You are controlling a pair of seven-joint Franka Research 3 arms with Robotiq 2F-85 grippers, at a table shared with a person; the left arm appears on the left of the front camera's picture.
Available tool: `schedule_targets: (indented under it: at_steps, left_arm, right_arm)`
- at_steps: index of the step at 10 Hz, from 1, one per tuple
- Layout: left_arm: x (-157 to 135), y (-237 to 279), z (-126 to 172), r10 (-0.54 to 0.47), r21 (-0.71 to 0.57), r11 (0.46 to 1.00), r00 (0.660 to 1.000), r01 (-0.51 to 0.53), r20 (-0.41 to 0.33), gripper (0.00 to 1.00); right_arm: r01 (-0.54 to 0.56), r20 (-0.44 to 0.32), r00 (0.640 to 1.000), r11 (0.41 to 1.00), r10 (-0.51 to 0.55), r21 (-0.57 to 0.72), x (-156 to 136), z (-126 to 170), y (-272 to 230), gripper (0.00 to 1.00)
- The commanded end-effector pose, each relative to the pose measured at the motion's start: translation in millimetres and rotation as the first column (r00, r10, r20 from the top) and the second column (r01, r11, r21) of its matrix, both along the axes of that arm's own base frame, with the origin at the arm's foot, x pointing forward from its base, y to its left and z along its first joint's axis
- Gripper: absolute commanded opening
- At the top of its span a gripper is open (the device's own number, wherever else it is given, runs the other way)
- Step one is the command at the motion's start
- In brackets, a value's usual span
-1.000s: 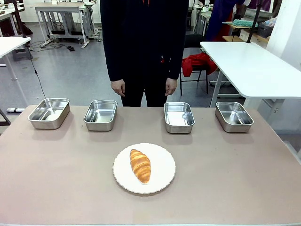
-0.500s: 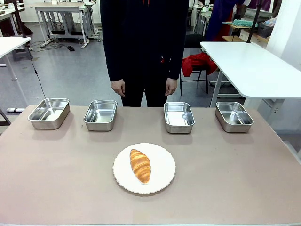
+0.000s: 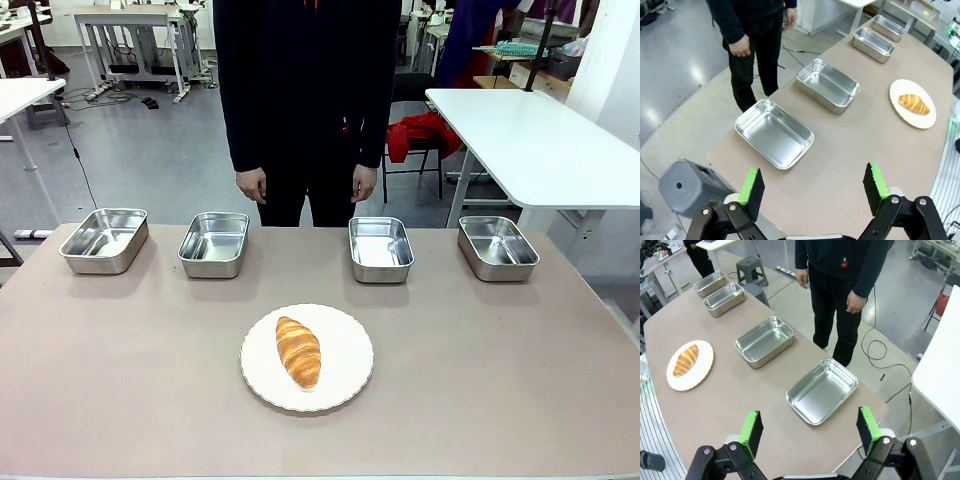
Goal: Place the bread in the container.
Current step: Place the Butter Roll into the Airtight Container indicated by the human.
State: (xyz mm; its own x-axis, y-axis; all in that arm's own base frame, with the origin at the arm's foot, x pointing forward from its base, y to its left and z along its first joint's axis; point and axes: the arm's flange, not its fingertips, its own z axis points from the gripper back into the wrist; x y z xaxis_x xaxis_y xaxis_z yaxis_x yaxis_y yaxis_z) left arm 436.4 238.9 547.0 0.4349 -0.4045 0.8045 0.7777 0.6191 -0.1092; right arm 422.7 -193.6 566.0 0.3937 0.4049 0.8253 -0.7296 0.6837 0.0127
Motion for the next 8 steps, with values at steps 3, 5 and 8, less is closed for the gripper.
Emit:
schedule_targets:
  at_steps: [3, 5, 8]
  left_arm:
    - [-1.4, 0.7, 0.8, -0.003, 0.001, 1.0, 1.0, 0.003, 0.005, 1.0]
    - [-1.4, 0.7, 0.8, -0.003, 0.001, 1.0, 1.0, 0.003, 0.005, 1.0]
    - [-1.4, 0.7, 0.8, -0.003, 0.001, 1.0, 1.0, 0.003, 0.005, 1.0]
  right_arm:
    - [0.0, 0.002, 1.0, 1.0, 0.0, 0.001, -0.2, 0.7, 0.1, 0.98]
    - [0.0, 0.002, 1.0, 1.0, 0.0, 0.001, -0.2, 0.7, 0.1, 0.98]
    - [0.0, 0.002, 1.0, 1.0, 0.0, 0.001, -0.2, 0.7, 0.1, 0.98]
